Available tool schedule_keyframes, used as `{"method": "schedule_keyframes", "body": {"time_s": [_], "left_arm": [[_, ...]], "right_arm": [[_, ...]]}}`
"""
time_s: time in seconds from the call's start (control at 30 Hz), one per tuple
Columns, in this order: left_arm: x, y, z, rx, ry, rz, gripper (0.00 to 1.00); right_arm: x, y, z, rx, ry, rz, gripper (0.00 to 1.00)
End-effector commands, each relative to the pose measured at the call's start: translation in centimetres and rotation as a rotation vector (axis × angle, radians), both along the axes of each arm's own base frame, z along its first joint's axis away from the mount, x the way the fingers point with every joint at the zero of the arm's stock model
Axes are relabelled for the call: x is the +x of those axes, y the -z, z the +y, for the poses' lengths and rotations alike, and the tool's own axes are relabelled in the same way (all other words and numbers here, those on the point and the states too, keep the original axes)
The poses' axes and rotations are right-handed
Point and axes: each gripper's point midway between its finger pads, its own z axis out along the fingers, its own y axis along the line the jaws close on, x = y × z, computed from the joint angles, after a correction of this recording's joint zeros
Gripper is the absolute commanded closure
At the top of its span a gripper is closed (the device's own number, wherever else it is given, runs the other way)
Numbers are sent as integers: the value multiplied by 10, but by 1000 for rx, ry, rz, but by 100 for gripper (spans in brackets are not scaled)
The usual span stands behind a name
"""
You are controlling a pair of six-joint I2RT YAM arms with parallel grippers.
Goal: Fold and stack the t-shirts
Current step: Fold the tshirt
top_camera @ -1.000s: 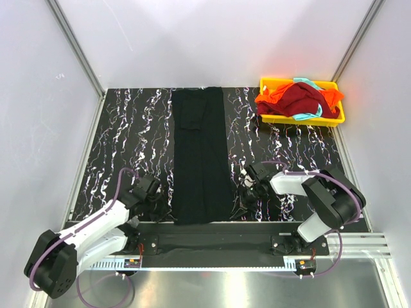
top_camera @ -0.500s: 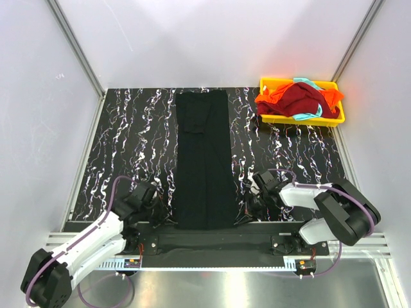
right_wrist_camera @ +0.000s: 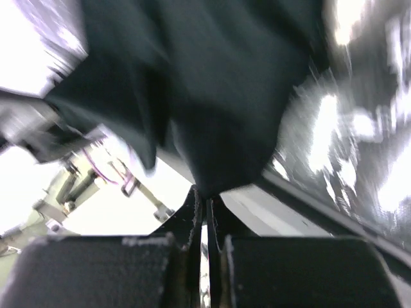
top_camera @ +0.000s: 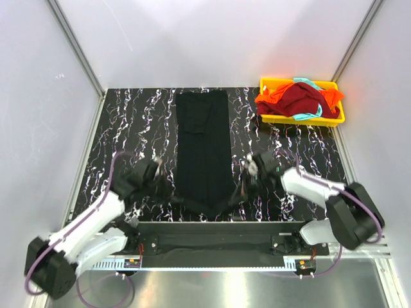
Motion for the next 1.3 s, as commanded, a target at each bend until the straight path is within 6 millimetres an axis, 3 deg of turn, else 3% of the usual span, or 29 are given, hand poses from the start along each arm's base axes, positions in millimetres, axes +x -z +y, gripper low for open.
{"method": "schedule_keyframes", "body": {"time_s": [0.0,0.03,0.07,0.1,0.13,0.17,0.23,0.27,0.3,0.37,0.4,0.47,0.5,0.77,1.0,1.27], "left_arm": [[60,-43,-5,14,-27,-165,100],[72,-45,-2,34,-25,-182,100],[93,-49,-2,48,-39,-174,100],[113,-51,6,46,-81,-183,100],[134,-66,7,40,-82,-231,100],[150,-54,9,58,-90,-190,100],[180,-54,18,67,-106,-201,100],[202,-72,16,52,-106,-248,100],[215,-57,18,48,-102,-196,100],[242,-69,16,30,-91,-230,100],[254,-58,15,28,-85,-205,100],[276,-66,11,21,-73,-238,100],[282,-55,9,18,-67,-210,100],[312,-34,9,1,-76,-172,100],[320,-28,24,31,-124,-168,100],[326,-7,25,9,-118,-116,100]], "right_arm": [[67,-28,3,-21,32,-99,100],[75,-29,0,-36,35,-86,100],[100,-44,3,-21,26,-149,100],[117,-35,-1,-40,43,-118,100],[127,-37,-3,-43,40,-104,100],[153,-53,2,-27,34,-169,100],[177,-39,-4,-62,53,-122,100],[200,-52,-1,-46,54,-170,100],[212,-38,-5,-59,65,-129,100],[237,-48,-1,-35,68,-156,100],[245,-38,-1,-40,70,-135,100],[266,-45,-1,-29,76,-154,100],[271,-34,-2,-35,79,-126,100],[309,-33,-2,14,93,-127,100],[319,-24,1,48,84,-103,100],[326,-19,3,60,86,-92,100]]}}
